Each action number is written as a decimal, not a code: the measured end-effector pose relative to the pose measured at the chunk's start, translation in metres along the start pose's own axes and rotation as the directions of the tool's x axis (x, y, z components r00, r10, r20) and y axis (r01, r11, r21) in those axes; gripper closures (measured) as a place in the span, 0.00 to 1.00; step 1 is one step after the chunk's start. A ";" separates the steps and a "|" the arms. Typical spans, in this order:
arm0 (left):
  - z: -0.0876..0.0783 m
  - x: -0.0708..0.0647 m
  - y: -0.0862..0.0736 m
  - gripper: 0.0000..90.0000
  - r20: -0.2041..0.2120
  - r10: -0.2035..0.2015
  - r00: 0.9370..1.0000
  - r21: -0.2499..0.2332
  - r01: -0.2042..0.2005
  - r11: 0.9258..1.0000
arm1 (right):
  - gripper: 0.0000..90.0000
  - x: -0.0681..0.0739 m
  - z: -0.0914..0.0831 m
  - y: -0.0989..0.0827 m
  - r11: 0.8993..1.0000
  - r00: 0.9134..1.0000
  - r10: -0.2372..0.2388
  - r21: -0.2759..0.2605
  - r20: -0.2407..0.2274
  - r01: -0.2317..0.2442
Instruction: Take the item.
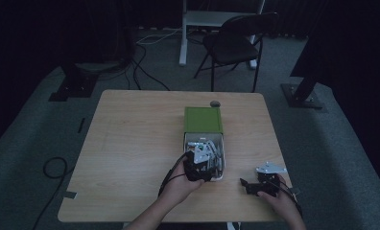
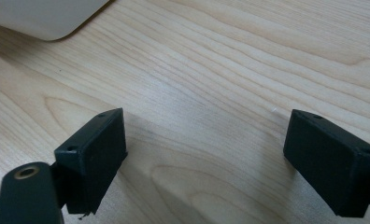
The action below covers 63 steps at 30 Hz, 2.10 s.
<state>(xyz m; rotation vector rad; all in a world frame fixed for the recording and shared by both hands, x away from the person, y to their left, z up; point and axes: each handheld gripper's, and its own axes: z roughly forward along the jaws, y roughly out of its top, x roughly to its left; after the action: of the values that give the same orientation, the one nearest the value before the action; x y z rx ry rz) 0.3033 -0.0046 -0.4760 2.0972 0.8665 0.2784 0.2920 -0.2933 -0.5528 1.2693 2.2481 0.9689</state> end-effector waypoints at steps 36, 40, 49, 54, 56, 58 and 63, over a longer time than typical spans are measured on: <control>0.028 -0.014 -0.008 0.95 -0.090 0.033 0.995 0.071 -0.026 0.997 | 0.14 0.000 0.000 0.000 1.000 1.000 0.000 0.000 0.000 0.000; 0.026 -0.012 -0.005 0.96 -0.082 0.000 0.997 0.076 0.006 0.997 | 0.14 0.000 0.000 0.000 1.000 1.000 0.002 0.000 0.000 -0.002; 0.004 -0.010 0.009 0.96 -0.092 0.005 0.996 0.044 -0.001 0.999 | 0.14 0.000 0.000 0.000 1.000 1.000 0.001 0.000 0.000 -0.001; -0.004 -0.008 0.014 0.96 -0.086 0.009 0.996 0.029 -0.006 1.000 | 0.14 0.000 0.000 0.000 1.000 1.000 -0.001 -0.001 0.000 0.001; -0.008 -0.007 0.016 0.97 -0.080 0.002 0.997 0.017 -0.001 1.000 | 0.14 0.000 0.000 0.000 1.000 1.000 0.000 -0.001 0.000 0.000; -0.012 -0.006 0.018 0.97 -0.076 0.001 0.997 0.012 -0.001 1.000 | 0.14 0.000 0.000 0.000 1.000 1.000 0.002 0.000 0.000 -0.002; -0.025 -0.004 0.022 0.97 -0.068 -0.010 0.998 -0.017 0.009 1.000 | 0.14 0.000 0.000 0.000 1.000 1.000 0.001 -0.001 0.000 -0.001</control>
<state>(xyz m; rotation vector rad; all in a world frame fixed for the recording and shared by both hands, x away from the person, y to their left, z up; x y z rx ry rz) 0.2996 -0.0012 -0.4427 2.0782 0.9107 0.3528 0.2920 -0.2933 -0.5528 1.2704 2.2475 0.9700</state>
